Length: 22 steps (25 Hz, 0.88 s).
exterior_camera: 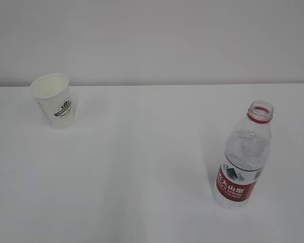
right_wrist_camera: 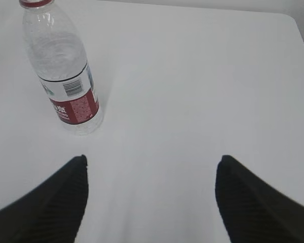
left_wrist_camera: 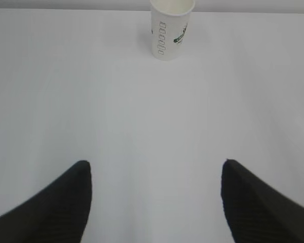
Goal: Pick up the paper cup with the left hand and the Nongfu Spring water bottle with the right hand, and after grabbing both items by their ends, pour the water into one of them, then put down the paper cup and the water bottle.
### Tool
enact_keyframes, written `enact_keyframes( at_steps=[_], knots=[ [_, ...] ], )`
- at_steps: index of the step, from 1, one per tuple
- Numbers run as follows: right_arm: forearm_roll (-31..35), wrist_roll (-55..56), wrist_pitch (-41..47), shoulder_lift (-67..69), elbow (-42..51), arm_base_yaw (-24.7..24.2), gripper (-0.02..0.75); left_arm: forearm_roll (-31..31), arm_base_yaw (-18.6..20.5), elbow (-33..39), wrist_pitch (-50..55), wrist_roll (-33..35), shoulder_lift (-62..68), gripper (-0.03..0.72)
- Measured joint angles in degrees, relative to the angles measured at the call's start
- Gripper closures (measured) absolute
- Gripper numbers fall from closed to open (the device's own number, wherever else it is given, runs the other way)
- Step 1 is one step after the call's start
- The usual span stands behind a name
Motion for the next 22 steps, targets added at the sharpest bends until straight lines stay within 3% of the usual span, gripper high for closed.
enact_keyframes(
  at_steps=[22],
  knots=[
    [0.0,0.0,0.0,0.0,0.0,0.0,0.15,0.0,0.0,0.0,0.0,0.0,0.0,0.109]
  ],
)
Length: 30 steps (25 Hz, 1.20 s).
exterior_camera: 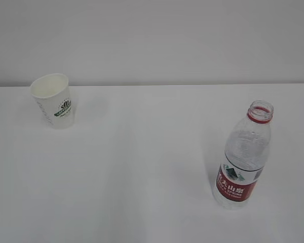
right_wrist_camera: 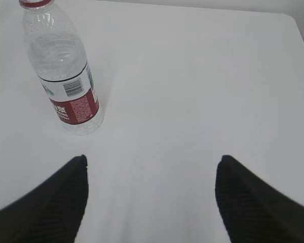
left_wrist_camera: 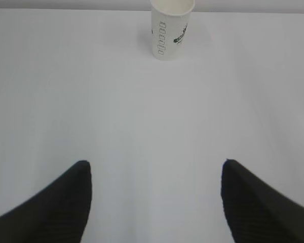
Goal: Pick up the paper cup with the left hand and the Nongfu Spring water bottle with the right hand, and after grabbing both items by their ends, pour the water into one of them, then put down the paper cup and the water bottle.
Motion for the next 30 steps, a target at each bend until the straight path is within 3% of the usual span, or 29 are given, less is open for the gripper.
enact_keyframes(
  at_steps=[18,23,30],
  knots=[
    [-0.2,0.1,-0.2,0.0,0.0,0.0,0.15,-0.8,0.0,-0.2,-1.3,0.0,0.0,0.109],
    [-0.2,0.1,-5.8,0.0,-2.4,0.0,0.15,-0.9,0.0,-3.0,-13.5,0.0,0.7,0.109],
    [-0.2,0.2,-11.9,2.7,-7.0,0.0,0.15,-0.9,0.0,-3.7,-21.7,0.0,10.2,0.109]
  ],
)
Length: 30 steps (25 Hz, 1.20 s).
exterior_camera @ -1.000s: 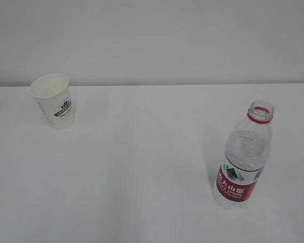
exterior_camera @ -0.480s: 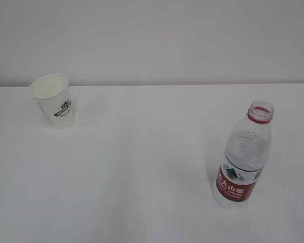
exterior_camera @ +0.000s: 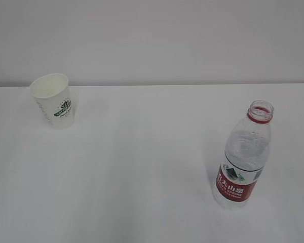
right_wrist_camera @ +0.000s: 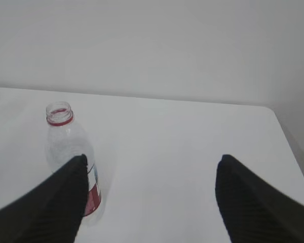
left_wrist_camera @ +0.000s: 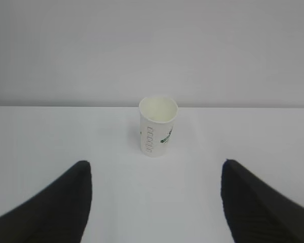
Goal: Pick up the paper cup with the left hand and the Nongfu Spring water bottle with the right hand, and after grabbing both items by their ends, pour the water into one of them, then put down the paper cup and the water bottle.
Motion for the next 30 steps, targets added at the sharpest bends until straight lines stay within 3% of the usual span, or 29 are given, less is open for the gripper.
enact_keyframes(
  at_steps=[17,24,27,30],
  knots=[
    [3.7,0.0,-17.0,16.7,-0.4,0.0,0.15,3.2,0.0,0.0,-21.9,0.0,20.7,0.109],
    [-2.9,0.0,-22.5,22.2,-0.4,0.0,0.15,3.3,0.0,0.0,-28.7,0.0,29.4,0.115],
    [-3.5,0.0,-24.0,23.0,-0.4,0.0,0.15,1.3,0.0,0.0,-29.7,0.0,31.1,0.149],
    [-4.0,0.0,-26.7,23.3,-0.4,0.0,0.15,3.4,0.0,0.0,-32.0,0.0,32.6,0.191]
  ],
)
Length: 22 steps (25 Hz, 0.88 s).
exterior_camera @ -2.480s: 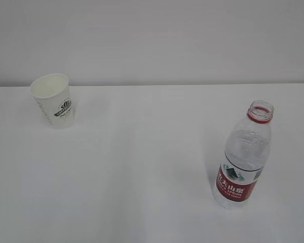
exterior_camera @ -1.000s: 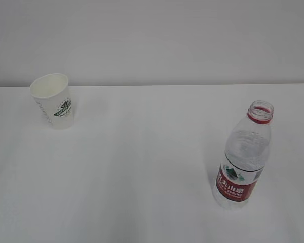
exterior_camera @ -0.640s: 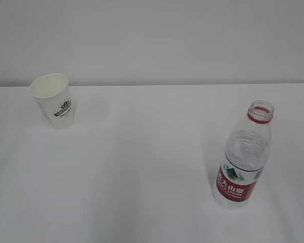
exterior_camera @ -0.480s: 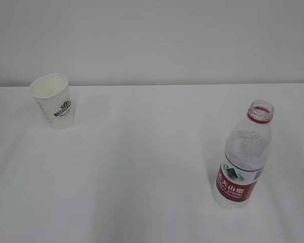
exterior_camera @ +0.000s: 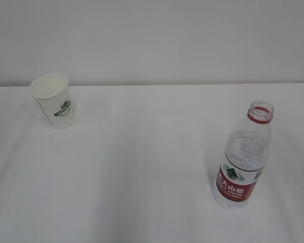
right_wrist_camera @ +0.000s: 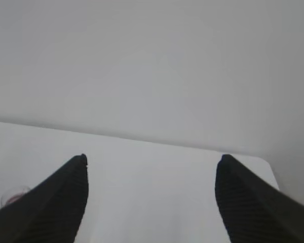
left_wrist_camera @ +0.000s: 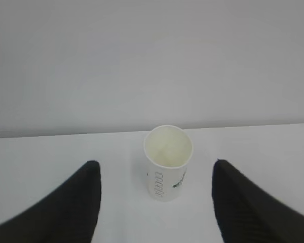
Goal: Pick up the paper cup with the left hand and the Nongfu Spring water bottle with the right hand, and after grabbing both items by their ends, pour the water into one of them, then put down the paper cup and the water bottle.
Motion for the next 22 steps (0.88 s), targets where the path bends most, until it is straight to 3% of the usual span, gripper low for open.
enact_keyframes(
  at_steps=[6,12,22],
  knots=[
    [-2.5,0.0,-11.4,0.0,5.9,0.0,0.15,6.9,0.0,0.0,-4.3,0.0,3.7,0.211],
    [-2.0,0.0,-21.5,0.0,14.6,0.0,0.15,7.1,0.0,5.8,-19.9,0.0,8.0,0.216],
    [-1.4,0.1,-28.3,0.1,24.4,0.0,0.15,6.8,0.0,15.6,-32.1,0.0,13.9,0.218]
  ],
)
